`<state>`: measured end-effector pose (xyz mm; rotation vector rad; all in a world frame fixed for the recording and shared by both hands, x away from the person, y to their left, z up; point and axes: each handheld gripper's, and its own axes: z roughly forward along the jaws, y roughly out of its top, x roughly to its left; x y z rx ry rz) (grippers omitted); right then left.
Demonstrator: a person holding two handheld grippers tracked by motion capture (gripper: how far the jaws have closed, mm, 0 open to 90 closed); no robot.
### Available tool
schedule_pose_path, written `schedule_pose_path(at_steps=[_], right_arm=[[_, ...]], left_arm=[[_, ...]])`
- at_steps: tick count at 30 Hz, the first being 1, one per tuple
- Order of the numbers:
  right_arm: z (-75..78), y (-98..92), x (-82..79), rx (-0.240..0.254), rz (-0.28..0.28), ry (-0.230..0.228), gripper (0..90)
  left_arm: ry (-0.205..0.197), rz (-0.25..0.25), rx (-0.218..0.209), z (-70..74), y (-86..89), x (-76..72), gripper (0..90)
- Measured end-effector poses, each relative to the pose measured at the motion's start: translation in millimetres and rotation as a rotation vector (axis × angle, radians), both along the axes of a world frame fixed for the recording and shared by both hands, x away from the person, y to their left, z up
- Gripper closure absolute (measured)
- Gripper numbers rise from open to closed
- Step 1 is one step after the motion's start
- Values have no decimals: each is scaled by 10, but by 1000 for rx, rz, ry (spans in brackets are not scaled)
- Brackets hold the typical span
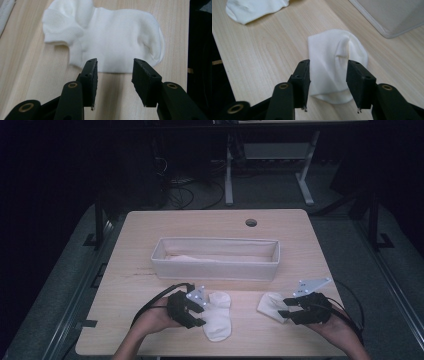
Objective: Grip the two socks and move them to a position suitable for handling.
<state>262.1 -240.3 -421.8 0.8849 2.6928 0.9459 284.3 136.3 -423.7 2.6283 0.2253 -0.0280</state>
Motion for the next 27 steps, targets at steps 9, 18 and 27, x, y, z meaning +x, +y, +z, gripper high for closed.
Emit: schedule_pose_path(at_steps=[9, 18, 27], right_arm=[[76, 217, 193, -61, 40, 31, 657], [90, 335, 360, -118, 64, 60, 726], [-20, 171, 381, -142, 31, 124, 655]], left_arm=[[-4, 28, -27, -7, 159, -20, 567], [-8, 28, -38, 8, 199, -27, 577], [0, 41, -50, 10, 236, -24, 577]])
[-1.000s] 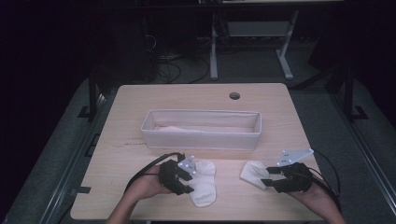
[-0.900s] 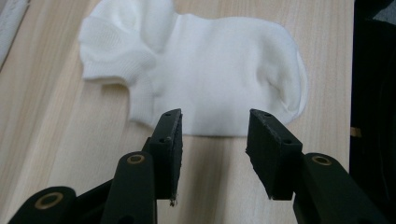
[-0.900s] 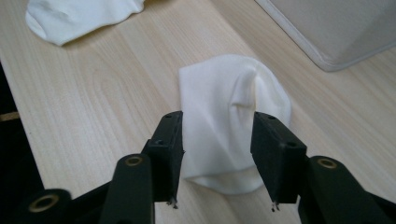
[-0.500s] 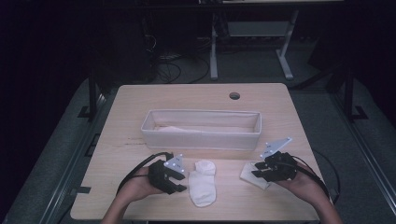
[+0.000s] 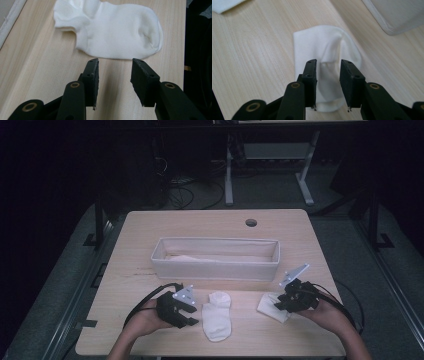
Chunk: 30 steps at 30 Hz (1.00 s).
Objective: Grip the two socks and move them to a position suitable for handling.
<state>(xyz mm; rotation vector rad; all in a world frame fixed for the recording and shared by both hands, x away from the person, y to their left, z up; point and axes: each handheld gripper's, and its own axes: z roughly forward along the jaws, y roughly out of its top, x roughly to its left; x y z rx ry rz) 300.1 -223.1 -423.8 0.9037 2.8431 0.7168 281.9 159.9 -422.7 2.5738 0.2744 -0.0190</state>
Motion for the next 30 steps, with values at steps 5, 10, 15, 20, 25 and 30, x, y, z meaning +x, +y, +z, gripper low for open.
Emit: schedule_pose_path(at_steps=[5, 10, 15, 20, 25, 30], right_arm=[[-24, -34, -2, -10, -10, 33, 584], [-75, -18, 5, -48, -11, 31, 534], [-136, 57, -5, -93, 9, 18, 522], [-180, 140, -45, -126, 21, 2, 561], [-184, 125, -61, -108, 8, 8, 640], [-186, 101, -79, -98, 18, 4, 736]], left_arm=[[2, 3, -2, -9, 8, 2, 575], [4, 8, -9, -3, 37, 8, 574], [7, 11, -16, 5, 61, 5, 574], [11, 13, -22, 3, 61, 8, 574], [16, 8, -17, -16, 36, 3, 575], [31, 10, -12, -45, -7, 32, 579]])
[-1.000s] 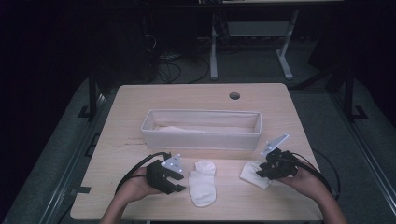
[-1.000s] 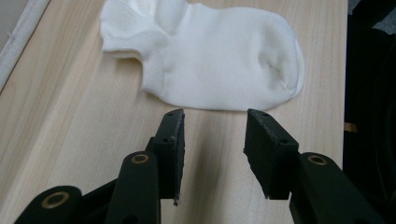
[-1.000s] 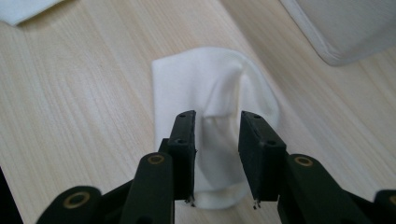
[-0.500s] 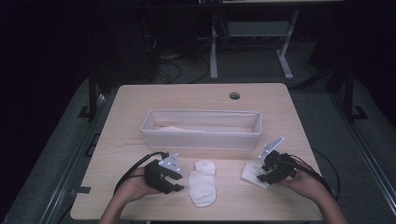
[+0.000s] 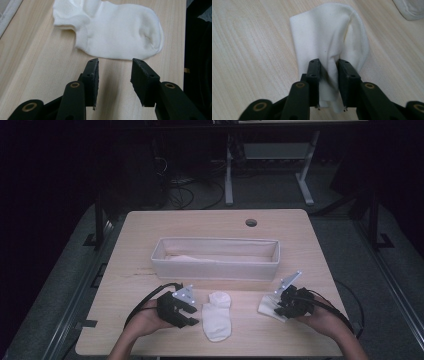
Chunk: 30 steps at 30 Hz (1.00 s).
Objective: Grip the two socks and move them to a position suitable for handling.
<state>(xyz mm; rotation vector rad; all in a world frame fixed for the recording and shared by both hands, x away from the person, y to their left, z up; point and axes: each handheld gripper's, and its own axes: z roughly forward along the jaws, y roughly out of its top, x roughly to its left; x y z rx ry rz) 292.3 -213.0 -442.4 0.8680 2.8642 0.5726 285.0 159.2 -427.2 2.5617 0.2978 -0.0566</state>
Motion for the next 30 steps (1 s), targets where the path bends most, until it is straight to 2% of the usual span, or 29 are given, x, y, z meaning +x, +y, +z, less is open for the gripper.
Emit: schedule_pose_path(at_steps=[4, 13, 16, 21, 30], right_arm=[[1, -17, 12, 8, 9, 9, 790], [3, -27, 16, 11, 28, 8, 809], [4, -30, 4, 7, 36, -6, 811], [20, -61, -8, -3, 35, -3, 813], [67, -144, -75, 12, 37, -4, 813]], left_arm=[[5, 13, 10, -26, -13, 16, 593], [7, 32, 16, -71, -30, 77, 634], [10, 23, 23, -82, -56, 96, 643], [18, 18, 33, -117, -125, 142, 648], [31, 9, 57, -166, -240, 219, 649]])
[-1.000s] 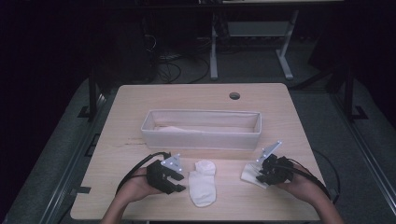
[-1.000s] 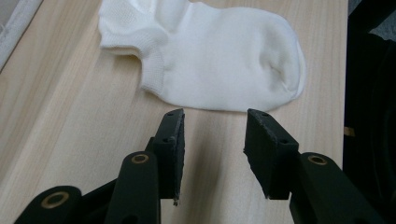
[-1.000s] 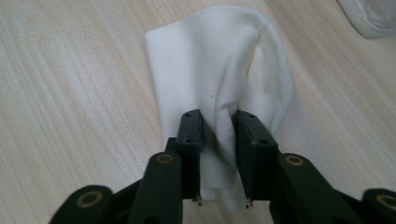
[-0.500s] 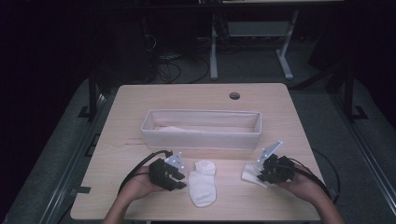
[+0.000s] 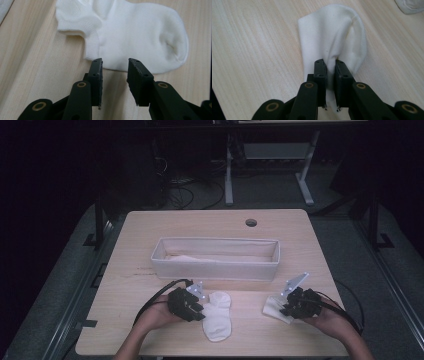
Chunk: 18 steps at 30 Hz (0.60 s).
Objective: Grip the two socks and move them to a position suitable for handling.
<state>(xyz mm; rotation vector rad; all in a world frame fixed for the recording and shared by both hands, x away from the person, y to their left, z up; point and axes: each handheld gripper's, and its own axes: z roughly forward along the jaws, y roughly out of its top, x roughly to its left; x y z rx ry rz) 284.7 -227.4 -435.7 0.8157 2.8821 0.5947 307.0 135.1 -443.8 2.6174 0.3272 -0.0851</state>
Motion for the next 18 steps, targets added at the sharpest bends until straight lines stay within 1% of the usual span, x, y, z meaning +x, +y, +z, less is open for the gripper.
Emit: schedule_pose_path(at_steps=[8, 11, 13, 18], right_arm=[[45, 10, -28, 6, 15, -8, 813], [63, 47, -32, 19, 26, -11, 813], [72, 84, -34, 27, 39, -9, 813], [131, 208, -10, 38, 75, -9, 813]], left_arm=[[-1, -6, -4, -3, -55, 49, 646], [-4, -13, -11, 7, -76, 53, 642], [-2, -12, -24, 25, -65, 47, 642], [-22, -7, -29, 91, 5, -7, 637]])
